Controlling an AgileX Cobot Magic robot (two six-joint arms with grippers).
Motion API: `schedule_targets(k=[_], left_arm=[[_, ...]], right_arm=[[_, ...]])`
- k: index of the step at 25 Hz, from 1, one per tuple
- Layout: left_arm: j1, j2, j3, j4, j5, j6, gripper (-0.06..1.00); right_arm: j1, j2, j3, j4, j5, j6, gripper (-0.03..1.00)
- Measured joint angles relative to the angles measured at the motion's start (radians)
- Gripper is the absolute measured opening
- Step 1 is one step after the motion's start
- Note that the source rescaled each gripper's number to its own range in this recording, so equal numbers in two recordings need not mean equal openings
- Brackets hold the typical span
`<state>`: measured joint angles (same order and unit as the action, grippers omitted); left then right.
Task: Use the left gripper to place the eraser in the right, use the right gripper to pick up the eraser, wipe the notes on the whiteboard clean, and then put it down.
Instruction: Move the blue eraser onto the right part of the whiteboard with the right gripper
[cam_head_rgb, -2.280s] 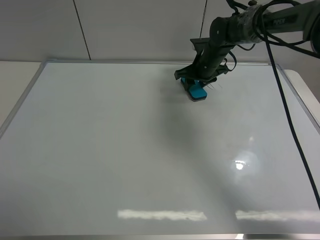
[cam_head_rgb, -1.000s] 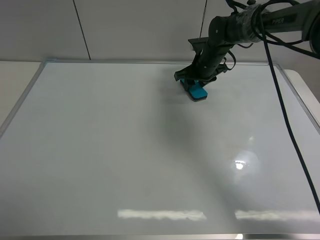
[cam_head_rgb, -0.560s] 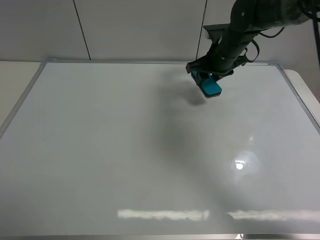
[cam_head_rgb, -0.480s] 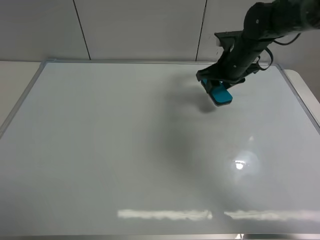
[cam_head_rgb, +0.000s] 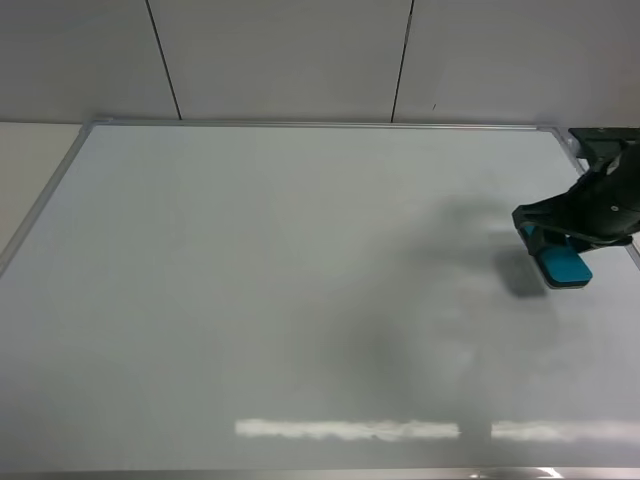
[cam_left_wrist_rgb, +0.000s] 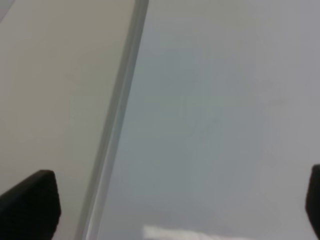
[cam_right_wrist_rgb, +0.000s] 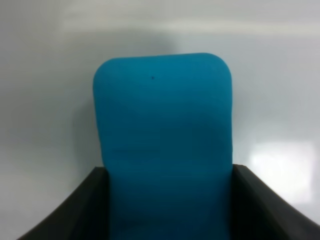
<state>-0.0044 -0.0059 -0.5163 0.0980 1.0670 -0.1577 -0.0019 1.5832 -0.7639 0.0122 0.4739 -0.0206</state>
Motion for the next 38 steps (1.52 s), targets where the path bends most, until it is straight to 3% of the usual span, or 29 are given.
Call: schedule_targets(k=[4, 9, 20, 21, 22, 24, 25, 27, 31, 38], left_arm=[[0.000, 0.000, 0.000, 0.000, 0.000, 0.000, 1.00], [0.000, 0.000, 0.000, 0.000, 0.000, 0.000, 1.00], [0.000, 0.000, 0.000, 0.000, 0.000, 0.000, 1.00], [0.000, 0.000, 0.000, 0.000, 0.000, 0.000, 1.00], [0.000, 0.000, 0.000, 0.000, 0.000, 0.000, 1.00], [0.000, 0.000, 0.000, 0.000, 0.000, 0.000, 1.00], [0.000, 0.000, 0.000, 0.000, 0.000, 0.000, 1.00], [0.000, 0.000, 0.000, 0.000, 0.000, 0.000, 1.00], [0.000, 0.000, 0.000, 0.000, 0.000, 0.000, 1.00], [0.000, 0.000, 0.000, 0.000, 0.000, 0.000, 1.00]], right_arm=[[-0.030, -0.061, 0.080, 0.000, -0.078, -0.003, 0.01], [0.005, -0.050, 0.140, 0.007, -0.160, -0.051, 0.01], [0.025, -0.036, 0.141, 0.009, -0.173, -0.061, 0.01], [0.025, -0.036, 0.141, 0.007, -0.168, -0.062, 0.06], [0.025, -0.036, 0.141, 0.004, -0.161, -0.067, 0.18], [0.025, -0.036, 0.141, 0.000, -0.156, -0.076, 0.63], [0.025, -0.036, 0.141, 0.000, -0.156, -0.075, 0.78], [0.025, -0.036, 0.141, 0.000, -0.156, -0.075, 0.92], [0.025, -0.036, 0.141, 0.000, -0.156, -0.067, 0.99], [0.025, -0.083, 0.141, 0.029, -0.157, -0.065, 1.00]])
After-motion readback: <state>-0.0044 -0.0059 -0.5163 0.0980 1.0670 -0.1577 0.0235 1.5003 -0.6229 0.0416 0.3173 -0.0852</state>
